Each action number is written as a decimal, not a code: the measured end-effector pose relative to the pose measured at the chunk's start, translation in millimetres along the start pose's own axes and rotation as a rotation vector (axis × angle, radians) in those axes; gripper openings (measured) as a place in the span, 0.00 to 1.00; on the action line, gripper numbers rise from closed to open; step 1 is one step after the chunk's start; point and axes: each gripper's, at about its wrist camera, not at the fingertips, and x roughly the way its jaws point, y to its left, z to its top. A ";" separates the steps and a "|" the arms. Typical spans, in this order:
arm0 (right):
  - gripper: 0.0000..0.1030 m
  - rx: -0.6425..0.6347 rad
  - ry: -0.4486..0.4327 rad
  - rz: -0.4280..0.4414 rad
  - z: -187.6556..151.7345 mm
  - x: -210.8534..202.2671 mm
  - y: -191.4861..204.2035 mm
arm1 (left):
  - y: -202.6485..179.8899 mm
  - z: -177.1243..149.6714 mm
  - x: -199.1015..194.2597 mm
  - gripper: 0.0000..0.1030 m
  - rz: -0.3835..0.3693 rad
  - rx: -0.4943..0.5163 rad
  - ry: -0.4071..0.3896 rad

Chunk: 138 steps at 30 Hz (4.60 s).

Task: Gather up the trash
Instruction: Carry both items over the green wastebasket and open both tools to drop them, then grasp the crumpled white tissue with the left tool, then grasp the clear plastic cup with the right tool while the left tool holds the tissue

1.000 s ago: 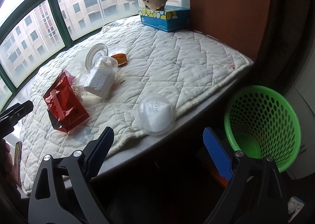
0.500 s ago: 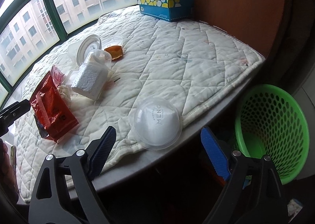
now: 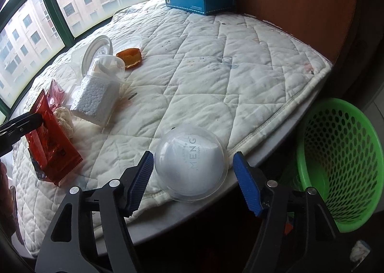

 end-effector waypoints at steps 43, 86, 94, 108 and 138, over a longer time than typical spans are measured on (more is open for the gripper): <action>0.57 0.232 -0.102 -0.221 -45.8 -80.9 -180.5 | -194.4 57.0 -69.9 0.03 -0.409 0.274 -0.096; 0.75 0.301 -0.170 -0.237 -69.5 -121.9 -219.9 | -312.6 39.6 43.4 0.55 -0.404 0.322 0.092; 0.80 0.214 -0.184 -0.145 -42.3 -111.8 -157.8 | -209.9 40.0 4.1 0.66 -0.223 0.192 0.011; 0.83 0.051 -0.193 0.012 2.4 -90.6 -60.5 | -57.9 9.1 -11.1 0.74 0.031 -0.005 0.009; 0.83 0.017 -0.035 0.362 88.5 -8.7 48.4 | -18.5 -21.7 3.0 0.29 -0.090 -0.093 0.046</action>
